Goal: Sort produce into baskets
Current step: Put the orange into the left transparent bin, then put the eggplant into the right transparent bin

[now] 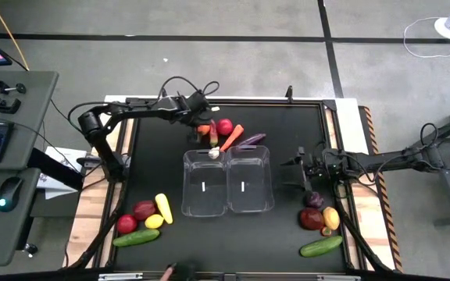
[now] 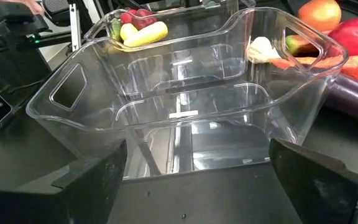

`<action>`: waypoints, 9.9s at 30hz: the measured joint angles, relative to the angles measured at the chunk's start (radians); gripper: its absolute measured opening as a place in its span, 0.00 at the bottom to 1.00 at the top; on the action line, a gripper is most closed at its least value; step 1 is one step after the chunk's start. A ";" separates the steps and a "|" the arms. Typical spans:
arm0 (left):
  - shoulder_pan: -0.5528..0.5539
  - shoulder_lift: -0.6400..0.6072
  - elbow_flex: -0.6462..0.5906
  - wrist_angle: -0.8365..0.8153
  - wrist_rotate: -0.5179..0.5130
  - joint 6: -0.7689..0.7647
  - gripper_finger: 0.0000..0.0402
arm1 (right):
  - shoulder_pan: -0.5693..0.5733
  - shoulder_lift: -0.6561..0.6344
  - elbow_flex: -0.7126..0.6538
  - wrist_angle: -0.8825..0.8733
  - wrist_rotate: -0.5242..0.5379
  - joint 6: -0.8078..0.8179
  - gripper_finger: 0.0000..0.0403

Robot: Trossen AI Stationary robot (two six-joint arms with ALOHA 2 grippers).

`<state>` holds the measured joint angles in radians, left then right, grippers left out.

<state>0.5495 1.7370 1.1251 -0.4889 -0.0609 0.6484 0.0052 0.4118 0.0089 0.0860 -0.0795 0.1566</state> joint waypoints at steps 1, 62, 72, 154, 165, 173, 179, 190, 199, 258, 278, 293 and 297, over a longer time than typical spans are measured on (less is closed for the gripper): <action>0.001 0.000 0.000 0.011 0.000 0.010 0.87 | 0.000 0.000 0.000 0.000 0.000 0.000 0.96; -0.449 -0.446 -0.049 -0.140 0.195 -0.924 0.79 | 0.000 0.000 0.000 0.000 0.000 0.000 0.96; -0.446 -0.419 -0.055 -0.041 0.304 -0.837 0.80 | 0.000 0.000 0.000 0.000 0.000 0.000 0.96; 0.064 -0.648 0.176 -0.262 0.418 -0.883 0.99 | -0.677 0.730 0.644 -0.241 -0.263 0.629 0.96; 0.015 -0.757 0.175 -0.261 0.267 -0.911 0.99 | -0.708 0.946 0.782 -0.312 -0.392 0.581 0.96; 0.011 -0.755 0.174 -0.262 0.257 -0.928 0.99 | -0.708 1.211 1.135 -0.812 -0.264 0.175 0.96; 0.011 -0.756 0.174 -0.263 0.258 -0.934 0.99 | -0.708 1.354 1.293 -1.005 -0.268 -0.147 0.96; 0.011 -0.756 0.174 -0.262 0.257 -0.923 0.99 | -0.664 1.476 1.334 -1.021 -0.172 -0.579 0.95; 0.011 -0.756 0.174 -0.262 0.257 -0.916 0.99 | -0.566 1.475 1.324 -0.974 -0.091 -0.840 0.83; 0.014 -0.756 0.174 -0.181 0.256 -0.873 0.99 | -0.541 1.402 1.316 -0.947 0.072 -0.763 0.08; 0.014 -0.756 0.174 -0.316 0.260 -0.675 0.99 | -0.222 1.181 1.318 -0.598 -0.145 -0.084 0.10; -0.135 -0.816 0.062 -0.399 0.255 -0.978 0.99 | 0.104 1.190 1.318 -0.996 -0.025 0.201 0.10; -0.279 -0.857 -0.032 -0.277 0.181 -1.164 0.99 | 0.143 1.190 1.318 -0.999 -0.017 0.178 0.11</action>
<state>0.2709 0.8800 1.0929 -0.7659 0.1205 -0.5157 0.1479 1.6016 1.3270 -0.9130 -0.0965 0.3346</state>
